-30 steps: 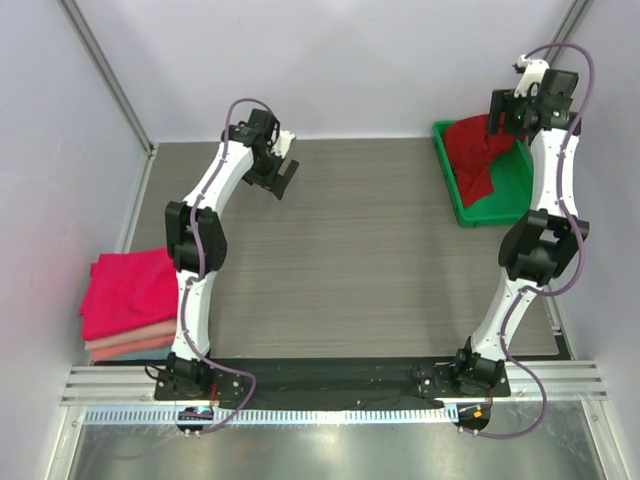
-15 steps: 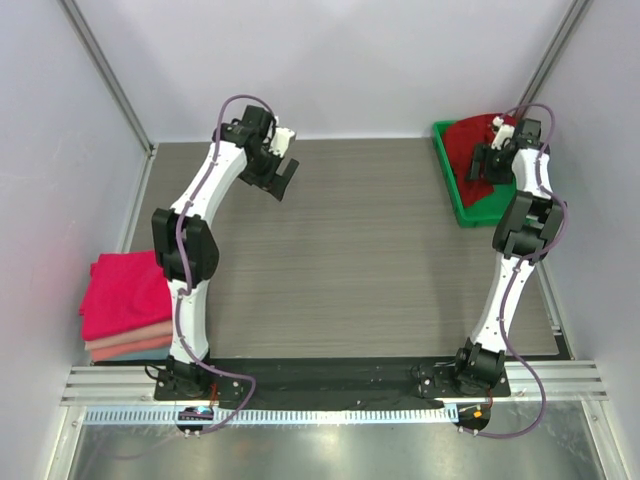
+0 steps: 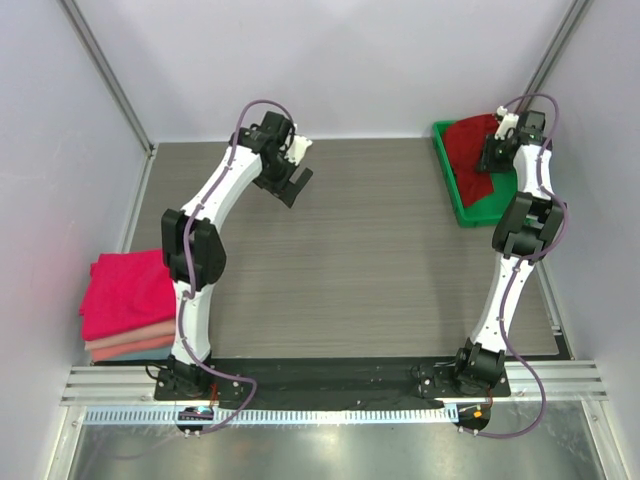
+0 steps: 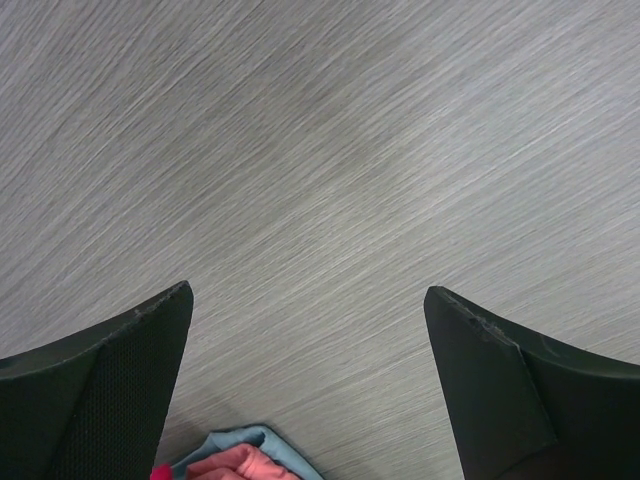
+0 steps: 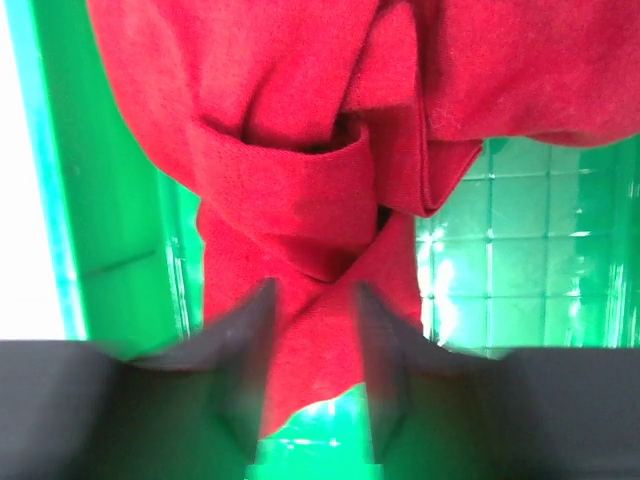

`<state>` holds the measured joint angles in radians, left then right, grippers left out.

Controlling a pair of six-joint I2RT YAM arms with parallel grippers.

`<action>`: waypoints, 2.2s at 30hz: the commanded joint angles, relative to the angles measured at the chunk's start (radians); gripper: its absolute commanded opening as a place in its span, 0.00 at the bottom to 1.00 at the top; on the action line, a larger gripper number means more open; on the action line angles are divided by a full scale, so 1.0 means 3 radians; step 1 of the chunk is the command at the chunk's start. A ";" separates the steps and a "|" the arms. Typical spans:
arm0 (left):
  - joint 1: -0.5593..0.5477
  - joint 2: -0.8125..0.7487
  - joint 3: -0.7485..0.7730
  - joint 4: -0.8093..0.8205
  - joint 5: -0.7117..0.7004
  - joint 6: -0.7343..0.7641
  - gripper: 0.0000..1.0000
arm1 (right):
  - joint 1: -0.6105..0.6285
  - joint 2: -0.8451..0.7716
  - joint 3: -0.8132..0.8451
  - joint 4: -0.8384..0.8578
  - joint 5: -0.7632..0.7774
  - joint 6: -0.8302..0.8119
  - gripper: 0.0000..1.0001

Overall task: Fold and stack the t-shirts
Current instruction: Grab the tshirt from the pile, then move the tshirt to the center of the board

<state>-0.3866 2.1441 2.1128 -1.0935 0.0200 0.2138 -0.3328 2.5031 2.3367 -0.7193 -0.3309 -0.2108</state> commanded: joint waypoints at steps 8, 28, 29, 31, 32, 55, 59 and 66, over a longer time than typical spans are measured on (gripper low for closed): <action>-0.0020 -0.0275 -0.0027 -0.0031 -0.0036 0.0018 0.99 | 0.0000 -0.0055 0.0003 0.0071 0.0377 -0.0146 0.52; -0.0020 -0.1128 -0.0784 -0.0037 -0.0593 0.0387 1.00 | -0.0071 -0.0034 0.0198 0.0030 0.0101 -0.0453 0.02; -0.0020 -0.1179 -0.0809 -0.0037 -0.0593 0.0392 1.00 | -0.0087 -0.0115 0.0198 0.0030 0.0065 -0.0433 0.02; -0.0020 -0.1317 -0.0871 -0.0026 -0.0593 0.0392 1.00 | -0.0128 -0.0442 0.0213 0.0025 -0.0098 -0.0392 0.01; -0.0020 -0.1368 -0.0881 -0.0021 -0.0593 0.0392 1.00 | -0.0128 -0.0580 0.0233 0.0025 -0.0134 -0.0397 0.02; 0.0619 -0.3050 -0.2097 0.0086 0.0490 -0.0166 0.99 | 0.1610 -0.2683 0.0796 0.0546 -0.0053 -0.0326 0.02; 0.0696 -0.3215 -0.2322 0.0091 0.0659 -0.0217 0.98 | 0.1651 -0.2714 0.0786 0.0833 0.0024 0.0007 0.01; 0.0777 -0.3445 -0.2619 0.0102 0.0771 -0.0263 0.98 | 0.1651 -0.2688 0.0219 0.0767 -0.0052 0.0120 0.01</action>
<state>-0.1707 1.1469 1.3418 -1.0897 0.1967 0.1566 0.1608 1.6993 2.4565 -0.5529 -0.3538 -0.2173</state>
